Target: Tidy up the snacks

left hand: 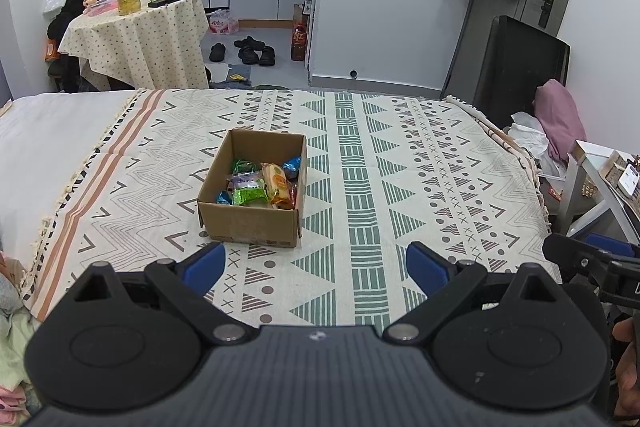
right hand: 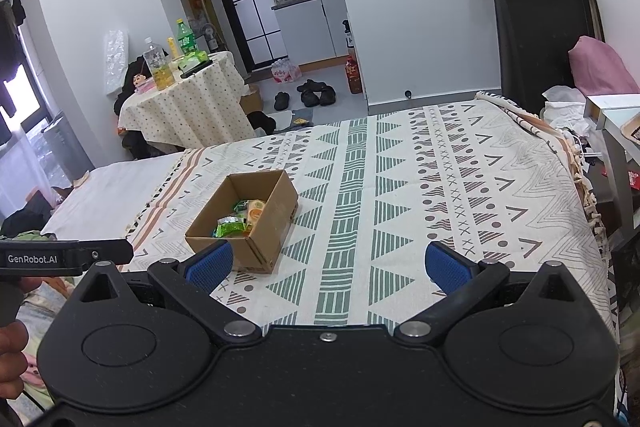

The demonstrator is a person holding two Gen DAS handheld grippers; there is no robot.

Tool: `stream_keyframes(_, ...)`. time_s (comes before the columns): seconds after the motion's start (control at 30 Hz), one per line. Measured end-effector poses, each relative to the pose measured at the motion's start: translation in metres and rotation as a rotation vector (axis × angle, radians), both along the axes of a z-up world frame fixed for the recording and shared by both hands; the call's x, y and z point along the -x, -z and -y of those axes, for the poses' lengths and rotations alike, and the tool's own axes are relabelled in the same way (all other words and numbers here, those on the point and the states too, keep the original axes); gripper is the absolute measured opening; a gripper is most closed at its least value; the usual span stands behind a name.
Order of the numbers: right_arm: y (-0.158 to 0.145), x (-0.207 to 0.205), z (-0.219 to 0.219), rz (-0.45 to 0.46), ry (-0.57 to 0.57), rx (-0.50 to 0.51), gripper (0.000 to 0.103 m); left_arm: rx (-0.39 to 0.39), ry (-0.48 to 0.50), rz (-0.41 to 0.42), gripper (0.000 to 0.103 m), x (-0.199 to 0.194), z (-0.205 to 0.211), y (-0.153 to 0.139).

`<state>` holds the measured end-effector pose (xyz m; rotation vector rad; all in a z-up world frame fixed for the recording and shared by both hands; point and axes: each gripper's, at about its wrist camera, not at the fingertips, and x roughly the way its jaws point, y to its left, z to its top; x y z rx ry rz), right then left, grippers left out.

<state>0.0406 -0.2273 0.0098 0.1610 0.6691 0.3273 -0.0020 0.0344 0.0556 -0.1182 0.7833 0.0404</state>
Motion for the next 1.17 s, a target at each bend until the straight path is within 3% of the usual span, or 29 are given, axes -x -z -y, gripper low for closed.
stream_keyframes(1.17,0.0029,-0.0009,0.0034,-0.007,0.005,0.004,0.103,0.004,0.001,-0.009,0.097,0.0006,0.0011,0.0065)
